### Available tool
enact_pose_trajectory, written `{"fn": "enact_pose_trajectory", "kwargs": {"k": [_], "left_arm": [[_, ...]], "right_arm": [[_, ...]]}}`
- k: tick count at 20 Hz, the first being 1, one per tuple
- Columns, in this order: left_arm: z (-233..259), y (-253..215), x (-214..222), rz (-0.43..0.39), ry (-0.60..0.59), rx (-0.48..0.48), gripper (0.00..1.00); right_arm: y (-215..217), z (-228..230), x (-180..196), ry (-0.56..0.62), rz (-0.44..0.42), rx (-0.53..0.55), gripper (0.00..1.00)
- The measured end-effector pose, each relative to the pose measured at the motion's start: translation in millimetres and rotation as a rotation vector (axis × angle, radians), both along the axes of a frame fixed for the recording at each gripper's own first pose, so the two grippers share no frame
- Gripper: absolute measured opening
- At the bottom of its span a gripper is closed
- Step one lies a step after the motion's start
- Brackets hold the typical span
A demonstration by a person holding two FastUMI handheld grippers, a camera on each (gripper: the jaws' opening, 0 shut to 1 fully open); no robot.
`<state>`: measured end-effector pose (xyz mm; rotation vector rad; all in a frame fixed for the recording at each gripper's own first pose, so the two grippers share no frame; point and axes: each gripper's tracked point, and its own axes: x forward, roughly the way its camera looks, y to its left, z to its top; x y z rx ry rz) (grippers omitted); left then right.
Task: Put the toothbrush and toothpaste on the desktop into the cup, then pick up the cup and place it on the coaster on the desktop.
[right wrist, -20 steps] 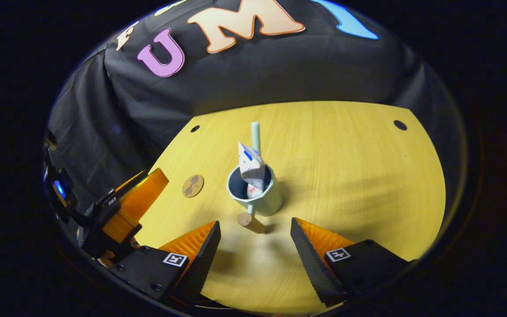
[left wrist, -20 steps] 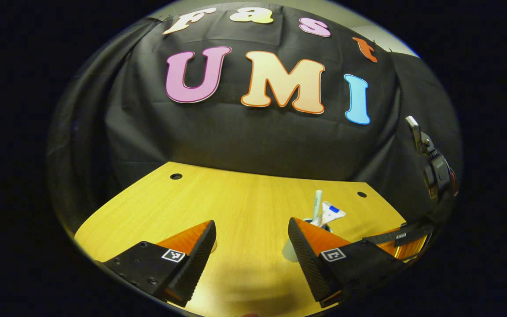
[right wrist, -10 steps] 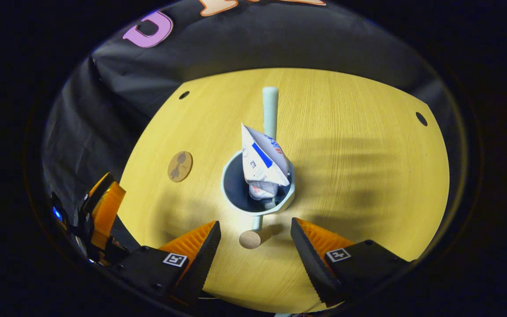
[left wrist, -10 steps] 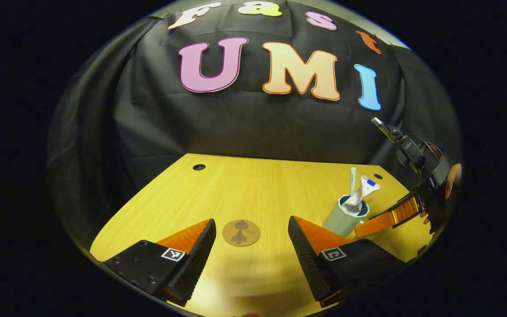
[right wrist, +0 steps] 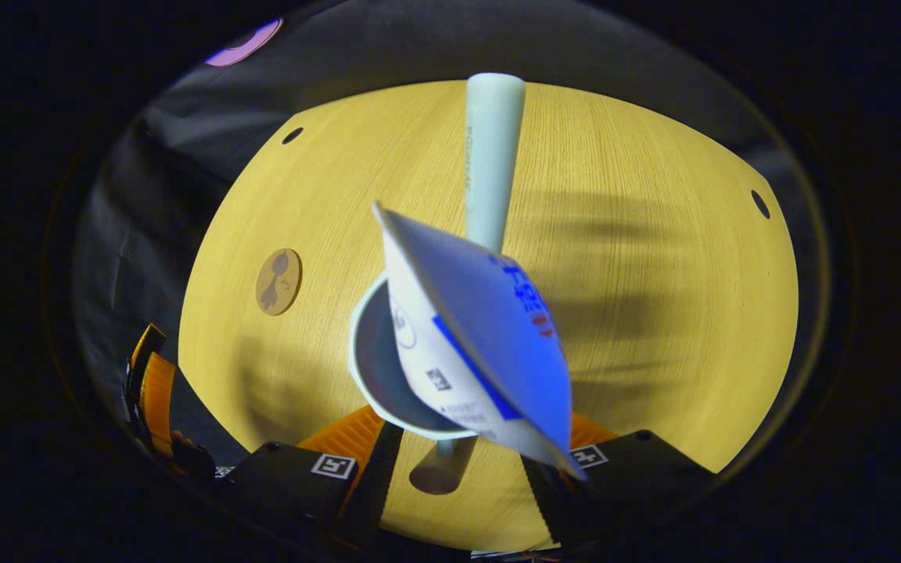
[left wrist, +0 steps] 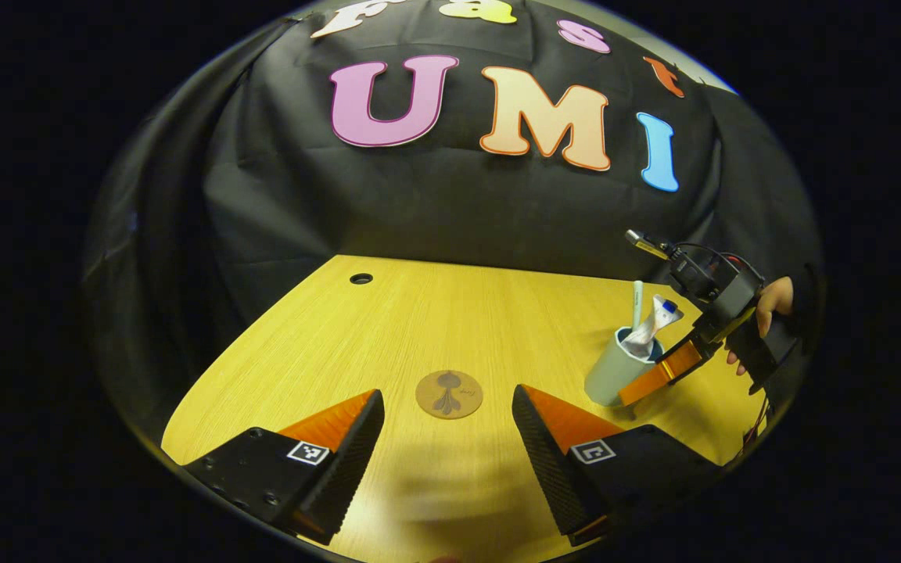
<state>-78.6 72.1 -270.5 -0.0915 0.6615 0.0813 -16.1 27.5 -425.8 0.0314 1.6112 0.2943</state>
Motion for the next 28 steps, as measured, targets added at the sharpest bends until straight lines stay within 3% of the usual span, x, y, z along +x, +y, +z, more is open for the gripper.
{"fn": "enact_pose_trajectory", "kwargs": {"k": [2,4,5,7,9,11,19,24,25,27,28], "left_arm": [[-1,9,-1,0.013,0.001,0.0,0.95],[-1,16,-1,0.023,-0.001,0.001,0.95],[-2,19,-1,0.025,0.001,0.0,0.95],[-4,23,-1,0.026,0.005,-0.004,0.95],[-7,33,-1,0.028,0.01,0.008,0.95],[-6,45,1,0.031,0.002,0.025,0.95],[-7,78,-2,0.062,0.003,0.038,0.95],[-8,93,-1,0.059,-0.003,0.027,0.95],[-8,96,-2,0.061,-0.004,0.023,0.95],[-10,105,-5,0.067,-0.004,0.017,0.95],[-10,111,-6,0.071,-0.003,0.015,0.95]], "right_arm": [[-4,-3,0,0.009,0.01,-0.017,0.63],[-5,-5,-3,0.036,0.008,-0.011,0.6],[-6,-7,-5,0.041,0.018,-0.019,0.47],[-9,-5,-5,0.028,0.057,-0.031,0.33],[-7,-1,-1,0.003,0.078,-0.039,0.25],[-1,-2,-4,0.003,0.063,-0.031,0.29],[26,28,5,-0.013,0.075,0.027,0.25],[46,77,38,-0.027,0.082,0.08,0.25],[49,85,45,-0.035,0.09,0.086,0.29],[59,99,55,-0.04,0.099,0.101,0.25],[60,106,59,-0.04,0.101,0.108,0.29]]}}
